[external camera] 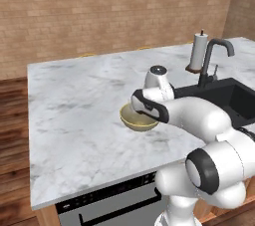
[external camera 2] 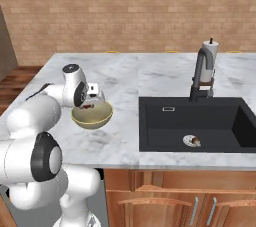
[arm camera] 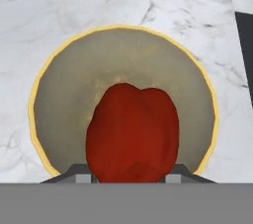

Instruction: Pick the bell peppers from the cabinet and place them in one bowl. Pick the mushroom from the sink and place it in the other bowl.

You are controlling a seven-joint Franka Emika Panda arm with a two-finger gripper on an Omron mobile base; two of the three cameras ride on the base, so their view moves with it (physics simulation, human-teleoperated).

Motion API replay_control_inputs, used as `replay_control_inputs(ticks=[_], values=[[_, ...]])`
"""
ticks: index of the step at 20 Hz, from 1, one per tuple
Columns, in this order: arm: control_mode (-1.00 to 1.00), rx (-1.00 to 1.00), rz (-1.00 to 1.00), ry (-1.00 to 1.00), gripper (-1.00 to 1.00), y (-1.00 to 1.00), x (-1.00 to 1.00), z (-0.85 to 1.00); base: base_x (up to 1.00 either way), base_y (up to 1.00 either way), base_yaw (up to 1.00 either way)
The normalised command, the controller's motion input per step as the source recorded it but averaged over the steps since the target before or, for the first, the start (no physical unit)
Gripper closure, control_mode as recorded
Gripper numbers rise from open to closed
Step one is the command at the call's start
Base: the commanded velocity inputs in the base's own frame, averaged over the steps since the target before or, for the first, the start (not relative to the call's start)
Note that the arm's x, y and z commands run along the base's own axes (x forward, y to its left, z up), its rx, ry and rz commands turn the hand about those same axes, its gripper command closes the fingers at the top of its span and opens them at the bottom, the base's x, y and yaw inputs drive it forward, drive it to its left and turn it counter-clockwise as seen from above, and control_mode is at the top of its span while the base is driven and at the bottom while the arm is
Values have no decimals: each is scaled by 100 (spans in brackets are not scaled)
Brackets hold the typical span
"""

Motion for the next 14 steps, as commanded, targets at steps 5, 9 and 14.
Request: replay_control_inputs(ticks=[5,9,14], values=[[-100,0,0,6,100,3,10,-34,0,0,0],[-100,0,0,3,100,0,0,-34,0,0,0],[-100,0,0,0,100,0,1,-29,0,0,0]])
